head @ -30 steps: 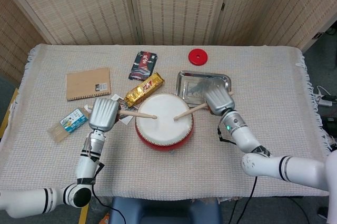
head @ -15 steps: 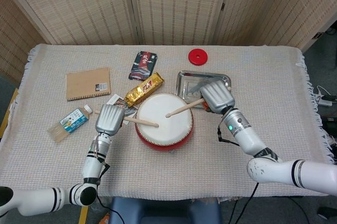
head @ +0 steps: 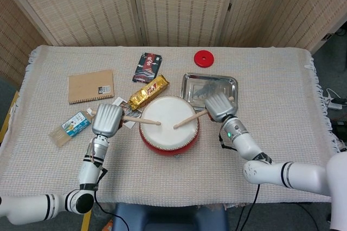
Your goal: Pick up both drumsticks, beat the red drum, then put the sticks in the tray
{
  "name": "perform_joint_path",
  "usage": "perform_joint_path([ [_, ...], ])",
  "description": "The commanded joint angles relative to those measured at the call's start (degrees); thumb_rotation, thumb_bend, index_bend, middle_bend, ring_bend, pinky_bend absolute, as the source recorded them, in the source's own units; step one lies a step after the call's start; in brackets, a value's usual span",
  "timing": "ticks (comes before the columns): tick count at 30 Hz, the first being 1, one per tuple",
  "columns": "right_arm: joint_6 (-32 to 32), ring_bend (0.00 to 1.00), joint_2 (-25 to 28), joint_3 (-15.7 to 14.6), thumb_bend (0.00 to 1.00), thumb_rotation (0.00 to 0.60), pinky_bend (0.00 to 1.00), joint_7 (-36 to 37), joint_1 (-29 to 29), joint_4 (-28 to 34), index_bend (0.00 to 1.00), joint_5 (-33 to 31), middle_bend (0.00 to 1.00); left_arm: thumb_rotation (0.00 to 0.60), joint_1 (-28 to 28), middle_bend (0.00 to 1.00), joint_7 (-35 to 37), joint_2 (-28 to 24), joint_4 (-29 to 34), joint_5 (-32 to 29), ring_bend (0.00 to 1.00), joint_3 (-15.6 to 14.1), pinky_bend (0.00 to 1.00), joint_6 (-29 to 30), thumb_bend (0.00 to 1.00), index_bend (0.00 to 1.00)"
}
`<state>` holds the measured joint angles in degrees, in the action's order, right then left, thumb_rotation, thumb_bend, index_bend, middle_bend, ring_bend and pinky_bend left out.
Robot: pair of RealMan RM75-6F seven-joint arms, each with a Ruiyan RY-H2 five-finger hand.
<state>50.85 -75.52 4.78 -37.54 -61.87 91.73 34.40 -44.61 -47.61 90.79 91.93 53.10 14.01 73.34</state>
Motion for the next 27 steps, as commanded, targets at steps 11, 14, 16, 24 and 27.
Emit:
perform_joint_path([
  [11,-0.57,1.0,2.95,0.51,0.77,0.6,1.0,2.35,1.34,1.75,1.0,2.71,1.0,0.6,0.82,1.0,2.11,0.01,-0.12,1.46,1.0,0.23,1.0,1.93,0.64,1.0],
  [14,-1.89,1.0,-0.71,-1.47,0.77,0.6,1.0,-0.36,0.52,-3.01,1.0,0.58,1.0,0.6,1.76,1.0,2.86,-2.5,2.76,3.6,1.0,0.46,1.0,3.75,0.63,1.0],
  [16,-2.13,1.0,-2.53,-1.81,0.77,0.6,1.0,-1.18,0.17,-5.15,1.0,-0.23,1.0,0.6,2.34,1.0,3.43,-3.72,4.24,4.29,1.0,0.56,1.0,4.38,0.63,1.0],
  [24,-1.07,1.0,1.84,3.14,0.77,0.6,1.0,8.32,3.22,-2.27,1.0,2.96,1.0,0.6,4.05,1.0,5.42,-5.93,5.23,5.65,1.0,-0.37,1.0,4.61,0.63,1.0],
  [27,-1.35,1.0,4.15,4.03,0.77,0.6,1.0,12.32,5.38,-2.7,1.0,2.56,1.0,0.6,4.77,1.0,6.77,-6.7,5.54,6.3,1.0,-0.81,1.0,4.42,0.63,1.0],
])
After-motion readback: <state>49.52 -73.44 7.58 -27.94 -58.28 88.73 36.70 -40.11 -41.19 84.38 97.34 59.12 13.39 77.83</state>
